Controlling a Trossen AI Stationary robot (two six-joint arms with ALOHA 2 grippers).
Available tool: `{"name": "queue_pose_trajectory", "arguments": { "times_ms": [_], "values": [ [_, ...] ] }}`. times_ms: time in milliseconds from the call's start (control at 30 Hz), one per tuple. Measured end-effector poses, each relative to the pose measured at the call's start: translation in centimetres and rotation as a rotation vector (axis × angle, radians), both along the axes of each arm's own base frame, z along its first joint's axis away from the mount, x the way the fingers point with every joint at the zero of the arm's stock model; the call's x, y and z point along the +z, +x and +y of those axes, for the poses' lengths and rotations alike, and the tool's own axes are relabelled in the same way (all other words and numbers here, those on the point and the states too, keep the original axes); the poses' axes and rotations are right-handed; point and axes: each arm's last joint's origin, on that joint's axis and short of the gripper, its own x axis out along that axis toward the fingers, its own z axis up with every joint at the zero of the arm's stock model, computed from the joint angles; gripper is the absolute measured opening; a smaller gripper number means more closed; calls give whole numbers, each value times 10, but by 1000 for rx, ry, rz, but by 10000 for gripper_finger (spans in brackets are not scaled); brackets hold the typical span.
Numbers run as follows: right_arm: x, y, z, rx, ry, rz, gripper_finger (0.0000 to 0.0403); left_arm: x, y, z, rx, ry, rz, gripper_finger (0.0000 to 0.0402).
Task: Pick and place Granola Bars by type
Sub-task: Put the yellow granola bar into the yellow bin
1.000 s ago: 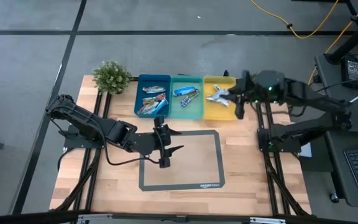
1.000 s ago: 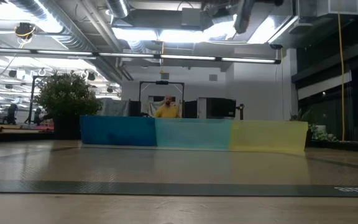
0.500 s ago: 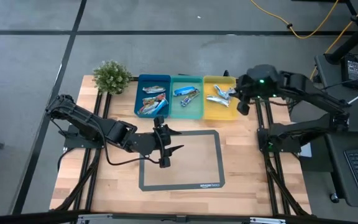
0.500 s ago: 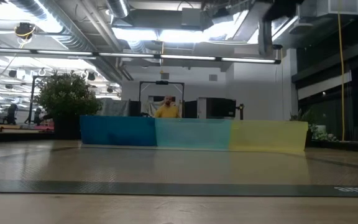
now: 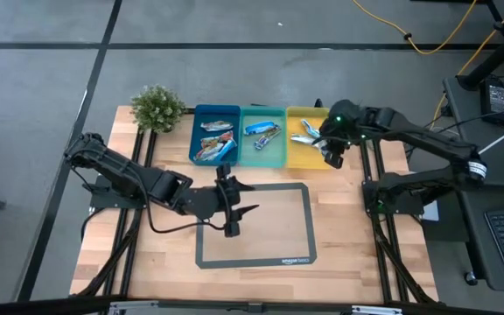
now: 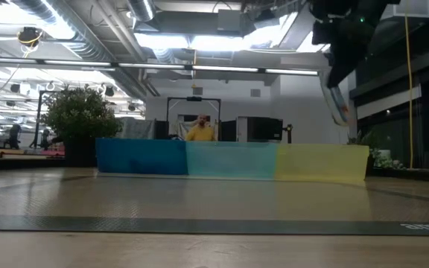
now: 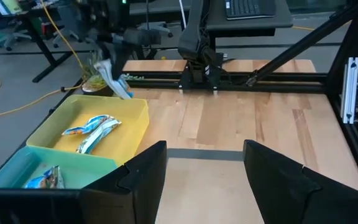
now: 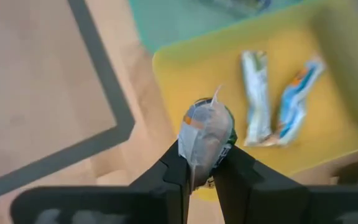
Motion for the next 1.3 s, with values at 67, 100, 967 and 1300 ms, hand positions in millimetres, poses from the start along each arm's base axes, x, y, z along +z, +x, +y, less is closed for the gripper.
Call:
{"name": "queue_pose_trajectory", "arguments": {
  "times_ms": [67, 100, 967, 1300],
  "values": [
    [-8, -1, -1, 5, 39, 6, 62, 0, 0, -1, -4, -1, 0, 203],
    [-11, -2, -1, 6, 54, 5, 62, 0, -1, -2, -6, -1, 0, 203],
    [-102, 53, -69, -90, 183, 233, 62, 0, 1, 1, -18, -24, 4, 196],
    [-136, 71, -82, -88, 192, 247, 62, 0, 1, 1, -7, -33, 0, 196]
  ]
}}
